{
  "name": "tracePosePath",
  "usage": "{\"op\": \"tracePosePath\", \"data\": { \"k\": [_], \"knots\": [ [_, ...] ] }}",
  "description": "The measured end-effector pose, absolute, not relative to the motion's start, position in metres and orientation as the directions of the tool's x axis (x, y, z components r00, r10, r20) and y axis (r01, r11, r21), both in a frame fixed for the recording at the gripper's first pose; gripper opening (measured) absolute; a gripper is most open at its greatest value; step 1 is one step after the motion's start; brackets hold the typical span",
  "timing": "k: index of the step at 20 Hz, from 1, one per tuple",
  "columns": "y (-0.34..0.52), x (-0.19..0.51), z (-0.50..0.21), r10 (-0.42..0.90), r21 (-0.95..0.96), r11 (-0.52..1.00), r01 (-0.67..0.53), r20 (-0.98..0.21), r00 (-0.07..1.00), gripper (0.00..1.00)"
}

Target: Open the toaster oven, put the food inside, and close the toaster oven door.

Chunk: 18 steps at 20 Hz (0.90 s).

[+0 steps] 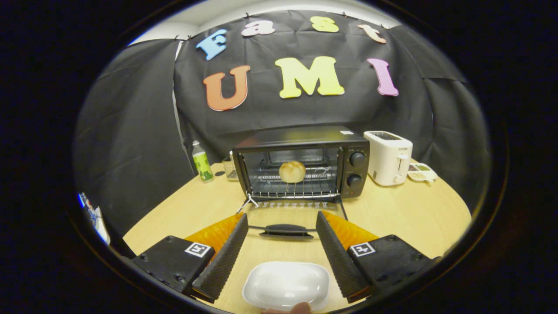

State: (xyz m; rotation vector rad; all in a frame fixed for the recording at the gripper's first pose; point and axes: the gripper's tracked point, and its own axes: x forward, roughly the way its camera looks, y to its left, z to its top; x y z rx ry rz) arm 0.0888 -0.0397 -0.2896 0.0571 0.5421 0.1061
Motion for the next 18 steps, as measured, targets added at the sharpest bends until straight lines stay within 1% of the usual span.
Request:
{"op": "tracePosePath", "data": {
  "k": [4, 8, 11, 16, 18],
  "knots": [
    [-0.046, 0.083, -0.339, 0.110, 0.104, 0.993, -0.058, -0.606, 0.787, 1.00],
    [-0.055, 0.084, -0.378, 0.083, 0.081, 0.996, -0.038, -0.684, 0.725, 1.00],
    [-0.055, 0.093, -0.391, 0.072, 0.058, 0.997, -0.044, -0.705, 0.706, 1.00],
    [-0.048, 0.101, -0.416, 0.076, 0.057, 0.997, -0.051, -0.768, 0.636, 1.00],
    [-0.046, 0.112, -0.417, 0.070, 0.048, 0.998, -0.051, -0.765, 0.640, 1.00]
  ]
}}
